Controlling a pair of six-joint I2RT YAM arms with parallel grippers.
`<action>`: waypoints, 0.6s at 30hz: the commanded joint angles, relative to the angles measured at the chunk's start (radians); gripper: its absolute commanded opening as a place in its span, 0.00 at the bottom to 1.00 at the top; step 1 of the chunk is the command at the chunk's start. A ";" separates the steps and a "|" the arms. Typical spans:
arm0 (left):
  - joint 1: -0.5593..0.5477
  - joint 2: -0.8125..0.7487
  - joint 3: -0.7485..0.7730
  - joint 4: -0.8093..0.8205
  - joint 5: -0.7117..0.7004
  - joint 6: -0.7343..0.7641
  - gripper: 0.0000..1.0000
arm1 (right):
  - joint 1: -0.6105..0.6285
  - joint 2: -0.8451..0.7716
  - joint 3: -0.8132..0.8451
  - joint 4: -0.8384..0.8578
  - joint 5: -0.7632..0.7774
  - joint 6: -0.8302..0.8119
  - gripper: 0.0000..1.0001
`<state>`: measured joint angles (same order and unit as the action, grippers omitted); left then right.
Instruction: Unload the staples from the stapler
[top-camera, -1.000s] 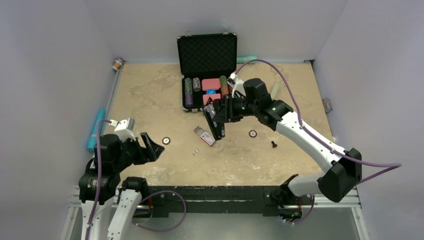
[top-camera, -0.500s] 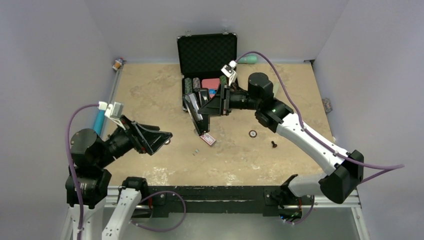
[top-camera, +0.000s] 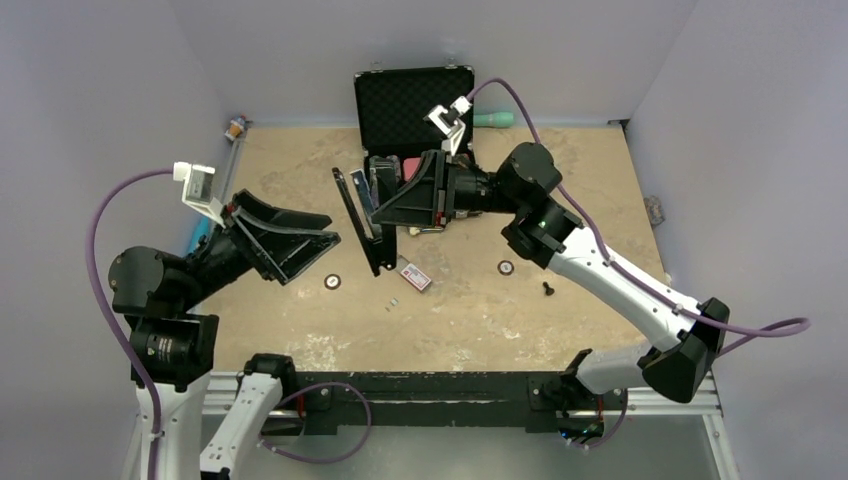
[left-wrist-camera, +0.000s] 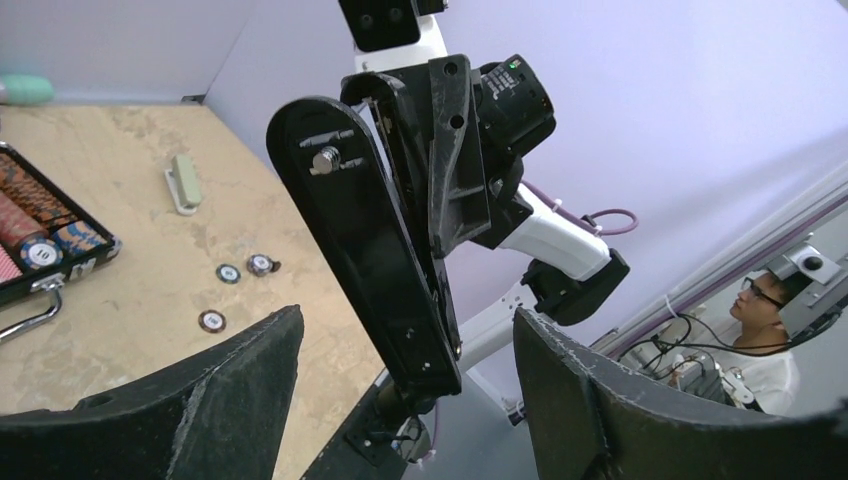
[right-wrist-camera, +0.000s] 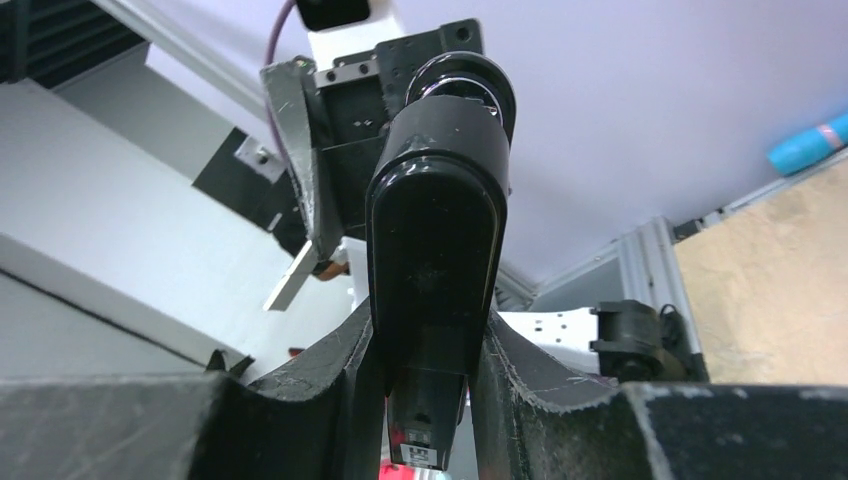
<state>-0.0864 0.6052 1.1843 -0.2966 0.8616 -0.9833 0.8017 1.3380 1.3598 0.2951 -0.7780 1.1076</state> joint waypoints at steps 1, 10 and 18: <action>-0.001 0.014 0.025 0.151 0.028 -0.079 0.80 | 0.041 0.007 0.069 0.156 0.004 0.067 0.00; -0.002 0.029 0.046 0.157 0.039 -0.078 0.79 | 0.084 0.039 0.107 0.177 0.018 0.087 0.00; -0.002 0.019 0.021 0.142 0.029 -0.066 0.77 | 0.103 0.067 0.141 0.200 0.013 0.095 0.00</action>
<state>-0.0864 0.6270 1.2003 -0.1799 0.8864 -1.0412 0.8940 1.4216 1.4200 0.3687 -0.7776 1.1763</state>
